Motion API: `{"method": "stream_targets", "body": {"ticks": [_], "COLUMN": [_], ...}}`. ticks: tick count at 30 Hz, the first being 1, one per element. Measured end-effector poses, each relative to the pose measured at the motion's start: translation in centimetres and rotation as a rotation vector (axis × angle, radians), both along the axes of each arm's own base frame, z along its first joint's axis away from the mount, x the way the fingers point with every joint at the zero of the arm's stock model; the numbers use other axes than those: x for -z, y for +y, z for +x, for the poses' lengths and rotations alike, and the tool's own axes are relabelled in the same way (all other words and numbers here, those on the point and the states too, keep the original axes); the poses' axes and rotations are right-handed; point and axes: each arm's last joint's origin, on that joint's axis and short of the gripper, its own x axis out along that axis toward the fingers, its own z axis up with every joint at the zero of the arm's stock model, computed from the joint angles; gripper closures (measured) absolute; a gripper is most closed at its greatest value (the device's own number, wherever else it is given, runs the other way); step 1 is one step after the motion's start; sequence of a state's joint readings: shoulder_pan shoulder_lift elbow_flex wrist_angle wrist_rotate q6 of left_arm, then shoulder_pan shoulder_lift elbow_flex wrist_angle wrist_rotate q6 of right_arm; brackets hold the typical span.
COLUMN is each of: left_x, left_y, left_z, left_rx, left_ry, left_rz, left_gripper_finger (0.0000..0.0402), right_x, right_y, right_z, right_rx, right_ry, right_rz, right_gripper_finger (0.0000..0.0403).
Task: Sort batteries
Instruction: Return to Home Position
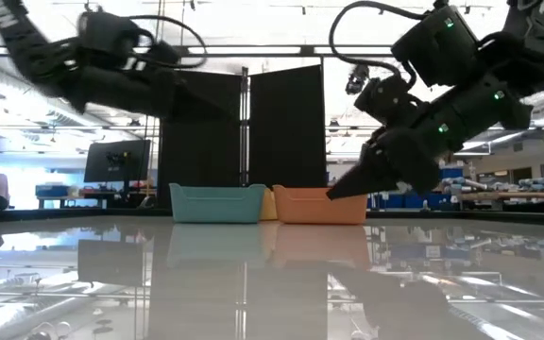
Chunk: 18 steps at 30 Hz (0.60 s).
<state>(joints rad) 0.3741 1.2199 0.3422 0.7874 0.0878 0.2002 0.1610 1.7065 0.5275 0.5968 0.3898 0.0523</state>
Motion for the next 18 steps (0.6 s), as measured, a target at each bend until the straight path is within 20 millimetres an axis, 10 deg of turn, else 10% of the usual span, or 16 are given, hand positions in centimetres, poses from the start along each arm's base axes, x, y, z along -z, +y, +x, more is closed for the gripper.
{"method": "stream_targets", "body": {"ticks": [18], "left_x": [3.1], "left_y": [-3.5], "left_z": [-6.0], "left_rx": [0.059], "left_ry": [-0.177], "left_rz": [0.094], "left_gripper_finger": [0.0191], "right_x": [-5.8], "right_y": [-4.2], "right_z": [-4.6], "right_rx": [-0.177], "right_ry": [-0.262], "right_rz": [-0.064], "right_gripper_finger": [0.0396]}}
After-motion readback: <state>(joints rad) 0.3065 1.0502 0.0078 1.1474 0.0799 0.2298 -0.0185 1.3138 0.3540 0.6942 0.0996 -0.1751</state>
